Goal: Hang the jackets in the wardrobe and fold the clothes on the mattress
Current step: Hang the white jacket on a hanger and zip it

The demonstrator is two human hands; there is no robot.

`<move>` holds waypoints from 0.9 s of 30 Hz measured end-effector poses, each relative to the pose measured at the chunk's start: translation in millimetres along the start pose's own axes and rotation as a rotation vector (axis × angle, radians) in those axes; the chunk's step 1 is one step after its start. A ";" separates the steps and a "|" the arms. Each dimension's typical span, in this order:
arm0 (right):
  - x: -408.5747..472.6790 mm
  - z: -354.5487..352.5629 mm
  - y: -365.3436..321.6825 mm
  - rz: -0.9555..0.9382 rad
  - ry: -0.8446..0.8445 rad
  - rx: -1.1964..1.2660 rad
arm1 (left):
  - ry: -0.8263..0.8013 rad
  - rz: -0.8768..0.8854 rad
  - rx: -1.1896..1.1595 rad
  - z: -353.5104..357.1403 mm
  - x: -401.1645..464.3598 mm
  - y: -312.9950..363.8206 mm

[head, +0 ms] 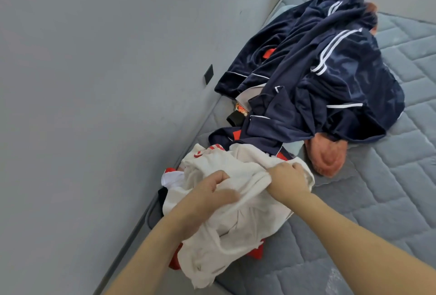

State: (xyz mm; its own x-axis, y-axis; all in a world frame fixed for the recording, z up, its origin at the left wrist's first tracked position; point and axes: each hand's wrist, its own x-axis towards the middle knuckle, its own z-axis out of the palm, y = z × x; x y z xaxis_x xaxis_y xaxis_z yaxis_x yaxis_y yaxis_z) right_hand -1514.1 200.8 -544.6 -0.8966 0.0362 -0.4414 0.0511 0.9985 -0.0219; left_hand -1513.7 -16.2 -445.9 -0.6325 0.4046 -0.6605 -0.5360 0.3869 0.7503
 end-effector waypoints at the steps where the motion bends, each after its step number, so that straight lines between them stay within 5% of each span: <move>1: -4.9 -9.9 3.7 0.084 0.024 0.100 | -0.005 -0.044 0.206 -2.1 2.0 -2.3; 3: -13.9 -28.6 16.2 0.225 0.062 0.430 | 0.117 -0.053 0.639 -6.2 14.7 -13.4; 5: -30.0 -51.3 26.4 0.301 0.137 0.720 | 0.280 -0.020 0.827 -1.9 27.5 -18.0; 8: -62.8 -94.0 36.3 0.350 0.347 0.961 | 0.524 0.161 0.804 14.1 36.3 -0.3; 11: -101.0 -134.5 60.6 0.408 0.562 1.217 | 0.585 0.258 0.524 41.2 13.6 64.6; 17: -224.1 -213.0 127.9 0.582 1.077 1.489 | 0.250 0.562 0.173 143.6 -81.5 211.7; 21: -343.6 -227.3 185.4 0.630 1.327 1.211 | -0.005 0.769 0.067 239.4 -171.2 270.1; 27: -536.7 -175.6 250.8 0.890 1.438 0.850 | -0.400 1.084 0.133 422.0 -329.5 290.3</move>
State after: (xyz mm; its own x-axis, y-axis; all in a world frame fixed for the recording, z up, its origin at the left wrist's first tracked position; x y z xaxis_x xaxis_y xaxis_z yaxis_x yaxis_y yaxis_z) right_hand -1097.3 439.3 -155.6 -0.1032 0.9107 0.4000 0.4139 0.4050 -0.8153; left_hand -1224.9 312.5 -22.2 -0.4893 0.8005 0.3462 0.2554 -0.2480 0.9345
